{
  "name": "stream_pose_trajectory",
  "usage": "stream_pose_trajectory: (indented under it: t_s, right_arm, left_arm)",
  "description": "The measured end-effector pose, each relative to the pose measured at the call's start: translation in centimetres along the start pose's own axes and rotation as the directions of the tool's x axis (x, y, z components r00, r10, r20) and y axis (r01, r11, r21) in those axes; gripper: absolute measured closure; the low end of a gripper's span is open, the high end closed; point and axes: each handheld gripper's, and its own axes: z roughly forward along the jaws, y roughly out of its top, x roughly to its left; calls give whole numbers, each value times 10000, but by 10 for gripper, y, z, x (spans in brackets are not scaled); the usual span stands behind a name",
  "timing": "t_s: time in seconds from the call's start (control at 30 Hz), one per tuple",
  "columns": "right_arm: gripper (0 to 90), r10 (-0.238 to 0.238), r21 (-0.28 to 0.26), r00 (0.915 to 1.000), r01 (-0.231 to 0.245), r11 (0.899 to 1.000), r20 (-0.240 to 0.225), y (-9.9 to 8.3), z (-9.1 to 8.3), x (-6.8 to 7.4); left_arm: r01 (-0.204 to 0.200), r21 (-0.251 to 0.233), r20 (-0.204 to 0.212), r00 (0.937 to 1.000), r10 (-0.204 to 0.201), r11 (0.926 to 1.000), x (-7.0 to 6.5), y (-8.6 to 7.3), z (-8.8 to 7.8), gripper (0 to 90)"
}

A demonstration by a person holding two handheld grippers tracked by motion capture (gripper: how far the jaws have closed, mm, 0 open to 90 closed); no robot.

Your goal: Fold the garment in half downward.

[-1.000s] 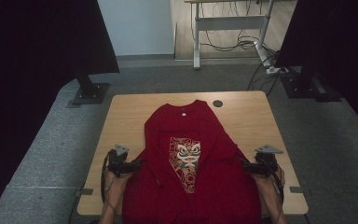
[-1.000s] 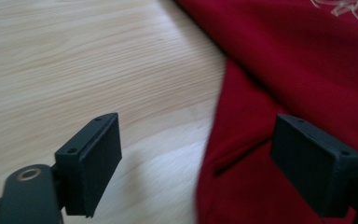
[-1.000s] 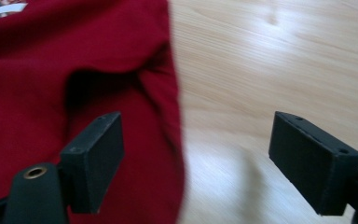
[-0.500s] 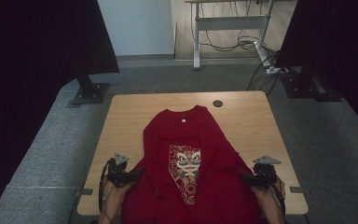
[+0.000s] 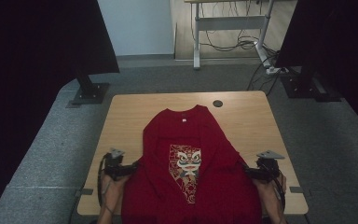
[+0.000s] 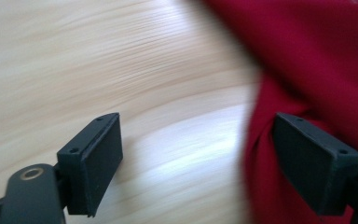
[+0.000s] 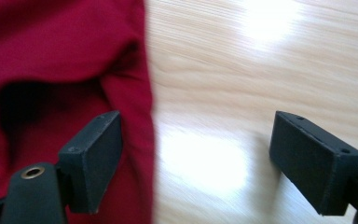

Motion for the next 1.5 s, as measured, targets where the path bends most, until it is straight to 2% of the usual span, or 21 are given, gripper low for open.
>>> stream_pose_trajectory:
  t_s: [0.07,0.1,0.17,0.23,0.33,0.37,0.5,0.53,0.57,0.7,0.73,0.77,0.93,0.97,1.07,1.1,1.2,1.23,1.3,1.37,1.5]
  right_arm:
    - [171,2,5,10000,-2,10000,1,-3,-3,-1]
    - [176,-19,151,10000,20,9999,-83,-1,-4,1]
    - [191,-111,108,9998,113,9999,-174,2,-5,4]
    - [189,-330,-99,9991,327,9994,-257,11,-2,8]
    - [186,-406,-48,9987,404,9992,-314,14,1,9]
    - [172,-520,74,9974,524,9986,-492,21,16,10]
    - [160,-556,150,9976,562,9983,-407,22,22,10]
    - [160,-556,150,9976,562,9983,-407,22,22,10]
    - [172,-85,49,9999,85,10000,-83,17,18,1]
    - [173,-68,1,10000,68,10000,-56,15,17,-2]
    - [173,-68,1,10000,68,10000,-56,15,17,-2]
    - [174,10,15,10000,-10,10000,22,2,2,-4]
    - [174,-5,25,10000,5,10000,7,-1,-1,-3]
    - [174,-140,20,9997,140,9999,-217,-12,-14,-2]
    - [174,-222,-28,9989,221,9998,-419,-15,-17,-3]
    - [186,-273,-32,9989,272,9996,-385,-17,-18,-3]
    - [185,-283,-38,9989,282,9996,-374,-16,-18,-3]
    - [185,-283,-38,9989,282,9996,-374,-16,-18,-3]
    - [185,-297,-25,9989,296,9996,-360,-16,-17,-3]
    - [184,-302,-22,9989,302,9995,-359,-16,-17,-3]
    - [184,-302,-24,9989,301,9995,-351,-16,-17,-3]
  left_arm:
    - [-153,122,-75,9999,154,9998,-5,2,-2,216]
    - [-545,-117,-147,9984,543,9984,-14,7,-5,216]
    - [-707,-209,-31,9975,706,9973,-18,11,-6,222]
    - [-1237,1,206,9921,1237,9923,-34,21,0,217]
    - [-1237,1,206,9921,1237,9923,-34,21,0,214]
    - [-1548,264,251,9877,1541,9876,-44,28,17,200]
    - [-1371,205,311,9902,1364,9903,-41,27,19,177]
    - [-770,6,196,9968,769,9970,-24,19,19,177]
    - [-398,-23,417,9983,398,9992,-18,15,17,191]
    - [-398,-23,417,9983,398,9992,-18,15,17,192]
    - [-542,-172,469,9974,549,9984,-16,2,5,192]
    - [-589,-193,527,9968,599,9981,-17,-1,3,194]
    - [-744,-201,729,9945,756,9970,-18,-10,-7,193]
    - [-744,-201,729,9945,756,9970,-18,-10,-7,193]
    - [-816,-95,787,9935,821,9966,-18,-12,-11,197]
    - [-1071,-52,968,9895,1071,9942,-22,-3,-13,285]
    - [-1071,-52,968,9895,1071,9942,-22,-3,-13,295]
    - [-665,-360,1494,9862,712,9971,-26,13,-11,295]
    - [-665,-360,1494,9862,712,9971,-26,13,-11,309]
    - [-154,-595,2121,9769,277,9981,-38,32,-6,330]
    - [-318,-497,2315,9719,424,9983,-58,43,0,366]
